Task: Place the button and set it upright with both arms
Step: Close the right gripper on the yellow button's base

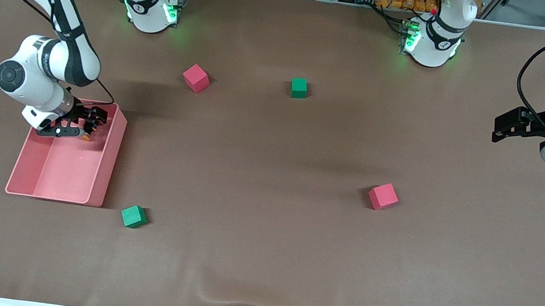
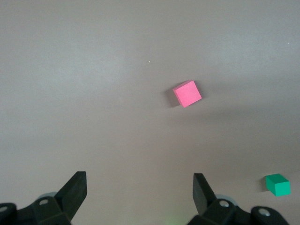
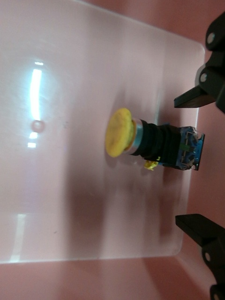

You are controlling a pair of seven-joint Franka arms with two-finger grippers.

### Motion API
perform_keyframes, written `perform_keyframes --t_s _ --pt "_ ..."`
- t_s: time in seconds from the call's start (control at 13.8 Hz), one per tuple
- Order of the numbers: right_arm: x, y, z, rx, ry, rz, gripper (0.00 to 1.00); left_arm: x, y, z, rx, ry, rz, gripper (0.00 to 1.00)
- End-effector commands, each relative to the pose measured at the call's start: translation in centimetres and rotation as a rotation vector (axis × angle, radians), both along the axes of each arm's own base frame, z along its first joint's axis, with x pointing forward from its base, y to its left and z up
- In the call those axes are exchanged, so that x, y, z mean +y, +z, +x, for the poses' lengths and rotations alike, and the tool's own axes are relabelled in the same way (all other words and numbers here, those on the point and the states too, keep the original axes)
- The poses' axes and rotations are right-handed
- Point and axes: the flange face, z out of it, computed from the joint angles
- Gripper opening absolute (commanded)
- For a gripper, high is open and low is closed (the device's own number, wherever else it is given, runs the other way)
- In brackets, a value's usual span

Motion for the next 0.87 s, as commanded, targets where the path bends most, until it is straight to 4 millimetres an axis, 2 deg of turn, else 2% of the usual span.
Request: perform_keyframes --t_s 0.0,0.36,0.51,0.8 --pt "-0.2 -0.7 -0.6 -0.001 -0.012 -0.003 1.0 -0.4 0.0 0.0 -0.005 0.009 -0.008 1.0" --pt "0.0 -1.9 -0.7 0.02 -0.006 -0.001 1.0 -0.4 0.3 -0.2 -0.01 0.007 -0.003 1.0" --pt "0.2 -1.7 -0.2 -0.016 0.001 -0.007 1.0 -0.2 0.0 -0.1 -0.006 0.01 0.0 1.0" --pt "-0.7 -4.4 -0.4 -0.053 0.003 -0.014 1.0 0.1 0.0 -0.1 -0.002 0.015 0.006 1.0"
